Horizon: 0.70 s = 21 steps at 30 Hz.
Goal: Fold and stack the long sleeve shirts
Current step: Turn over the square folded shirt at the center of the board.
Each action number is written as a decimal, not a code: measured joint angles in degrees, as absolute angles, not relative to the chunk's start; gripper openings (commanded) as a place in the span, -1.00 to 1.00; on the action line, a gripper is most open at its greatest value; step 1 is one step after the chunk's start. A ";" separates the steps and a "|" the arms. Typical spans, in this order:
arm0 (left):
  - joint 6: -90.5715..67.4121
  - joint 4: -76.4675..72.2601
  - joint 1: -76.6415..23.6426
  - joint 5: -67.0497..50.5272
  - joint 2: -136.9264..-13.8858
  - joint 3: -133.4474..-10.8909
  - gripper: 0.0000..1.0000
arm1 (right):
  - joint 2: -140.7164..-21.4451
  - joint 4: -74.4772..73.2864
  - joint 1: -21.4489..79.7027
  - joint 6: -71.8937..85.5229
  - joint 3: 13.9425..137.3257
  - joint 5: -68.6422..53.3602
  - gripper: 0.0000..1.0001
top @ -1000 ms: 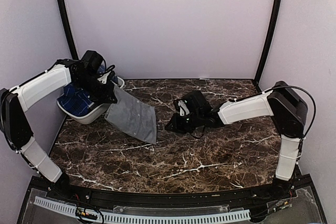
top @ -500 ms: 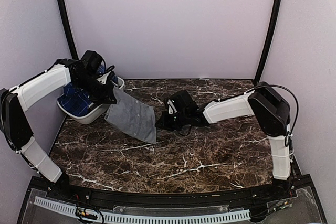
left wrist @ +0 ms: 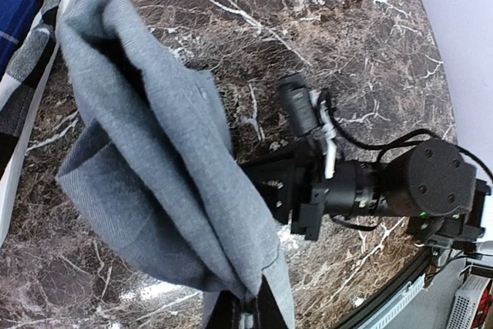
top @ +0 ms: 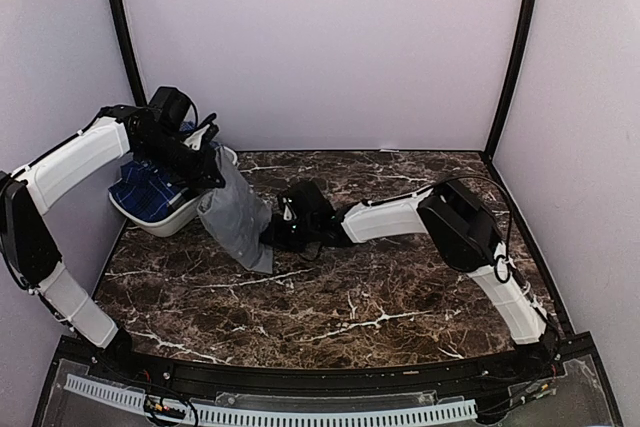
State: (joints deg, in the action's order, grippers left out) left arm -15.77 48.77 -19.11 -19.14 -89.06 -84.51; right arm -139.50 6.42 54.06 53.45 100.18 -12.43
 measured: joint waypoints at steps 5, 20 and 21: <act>-19.27 44.77 -19.14 -24.80 -89.19 -85.41 -1.00 | -144.90 7.81 57.17 55.48 109.47 -18.24 -0.71; -33.30 26.81 -37.87 -27.81 -110.65 -89.27 -0.11 | -92.38 10.17 46.74 48.29 53.43 -15.51 -0.21; -34.17 25.80 -39.38 -27.66 -112.44 -90.48 -0.03 | -88.79 9.67 46.65 47.70 52.01 -14.41 -0.20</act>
State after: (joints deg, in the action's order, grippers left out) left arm -34.17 25.80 -39.38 -27.66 -112.44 -90.48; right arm -88.79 9.67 46.65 47.70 52.01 -14.41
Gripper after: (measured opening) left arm 0.353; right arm 0.383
